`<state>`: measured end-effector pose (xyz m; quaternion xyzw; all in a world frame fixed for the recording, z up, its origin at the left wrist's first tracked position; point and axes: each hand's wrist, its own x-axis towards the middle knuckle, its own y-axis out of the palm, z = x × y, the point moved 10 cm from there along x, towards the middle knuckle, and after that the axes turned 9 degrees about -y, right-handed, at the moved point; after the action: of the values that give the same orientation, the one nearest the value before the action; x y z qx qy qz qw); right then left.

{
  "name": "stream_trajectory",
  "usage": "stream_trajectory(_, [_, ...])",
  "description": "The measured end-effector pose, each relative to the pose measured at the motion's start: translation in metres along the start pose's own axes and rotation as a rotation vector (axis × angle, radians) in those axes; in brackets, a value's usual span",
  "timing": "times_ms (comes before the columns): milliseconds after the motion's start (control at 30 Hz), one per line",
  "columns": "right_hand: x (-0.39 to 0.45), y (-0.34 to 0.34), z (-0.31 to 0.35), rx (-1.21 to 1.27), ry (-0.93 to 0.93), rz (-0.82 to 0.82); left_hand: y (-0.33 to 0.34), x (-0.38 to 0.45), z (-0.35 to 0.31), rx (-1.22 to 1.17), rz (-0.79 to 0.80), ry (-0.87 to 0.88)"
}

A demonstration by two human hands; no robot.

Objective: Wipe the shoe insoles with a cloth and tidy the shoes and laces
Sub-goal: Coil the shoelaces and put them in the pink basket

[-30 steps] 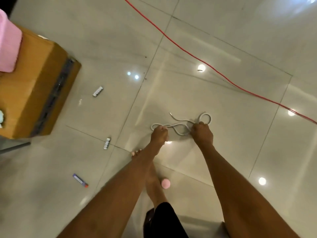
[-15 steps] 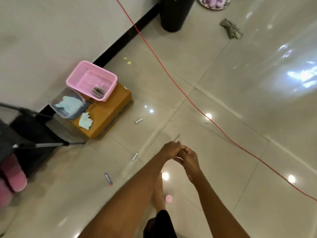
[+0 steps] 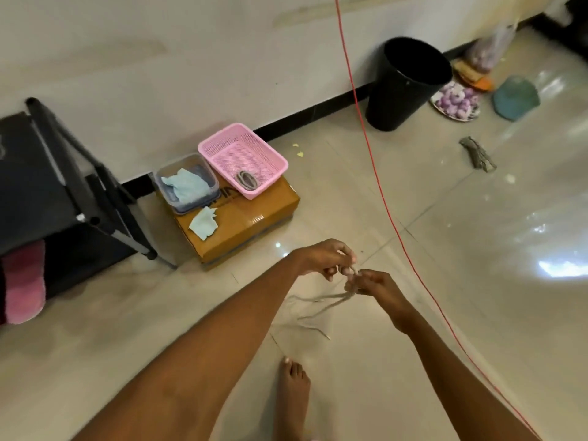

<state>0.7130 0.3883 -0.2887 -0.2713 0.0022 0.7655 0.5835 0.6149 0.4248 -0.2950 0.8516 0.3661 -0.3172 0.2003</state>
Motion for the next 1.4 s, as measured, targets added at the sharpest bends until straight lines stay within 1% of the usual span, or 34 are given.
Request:
stream_trajectory(100, [0.005, -0.002, 0.019, 0.005, -0.044, 0.036, -0.013, -0.011, -0.005, 0.117, -0.040, 0.076])
stream_trajectory(200, [-0.010, -0.001, 0.051, 0.002, -0.092, 0.080, -0.014, -0.043, -0.029, 0.239, -0.090, 0.148])
stream_trajectory(333, [-0.048, -0.012, 0.104, -0.044, -0.179, 0.121, -0.003, -0.099, -0.061, 0.364, -0.134, 0.115])
stream_trajectory(400, [-0.078, -0.026, 0.140, -0.069, -0.237, 0.115, 0.010, -0.135, -0.086, 0.435, -0.200, 0.127])
stream_trajectory(500, [-0.121, -0.054, 0.200, -0.087, -0.343, 0.076, 0.033, -0.193, -0.128, 0.490, -0.332, 0.209])
stream_trajectory(600, [-0.166, -0.078, 0.256, -0.113, -0.446, 0.037, 0.055, -0.255, -0.170, 0.471, -0.446, 0.304])
stream_trajectory(700, [-0.212, -0.089, 0.302, -0.124, -0.547, -0.016, 0.080, -0.320, -0.198, 0.318, -0.490, 0.443])
stream_trajectory(767, [-0.235, -0.089, 0.325, -0.101, -0.588, -0.054, 0.091, -0.356, -0.209, 0.256, -0.516, 0.502])
stream_trajectory(833, [-0.261, -0.082, 0.343, -0.054, -0.626, -0.066, 0.102, -0.390, -0.213, 0.258, -0.556, 0.528])
stream_trajectory(867, [-0.274, -0.073, 0.352, -0.055, -0.651, -0.046, 0.106, -0.406, -0.214, 0.276, -0.581, 0.536])
stream_trajectory(967, [-0.307, -0.040, 0.384, -0.133, -0.760, 0.009, 0.114, -0.445, -0.214, 0.365, -0.665, 0.535])
stream_trajectory(1033, [-0.326, -0.025, 0.407, -0.169, -0.835, -0.027, 0.116, -0.473, -0.208, 0.387, -0.724, 0.524])
stream_trajectory(1067, [-0.331, -0.023, 0.416, -0.204, -0.854, -0.072, 0.114, -0.486, -0.203, 0.383, -0.744, 0.513])
stream_trajectory(1133, [-0.334, -0.023, 0.429, -0.305, -0.855, -0.142, 0.106, -0.509, -0.191, 0.383, -0.767, 0.477])
stream_trajectory(1200, [-0.332, -0.024, 0.431, -0.360, -0.820, -0.175, 0.095, -0.536, -0.175, 0.384, -0.800, 0.449])
stream_trajectory(1333, [-0.329, -0.030, 0.424, -0.366, -0.725, -0.369, 0.072, -0.591, -0.150, 0.262, -0.891, 0.480])
stream_trajectory(1367, [-0.330, -0.021, 0.424, -0.361, -0.737, -0.362, 0.067, -0.604, -0.146, 0.248, -0.933, 0.482])
stream_trajectory(1400, [-0.335, -0.003, 0.429, -0.372, -0.785, -0.301, 0.063, -0.614, -0.144, 0.249, -0.968, 0.484])
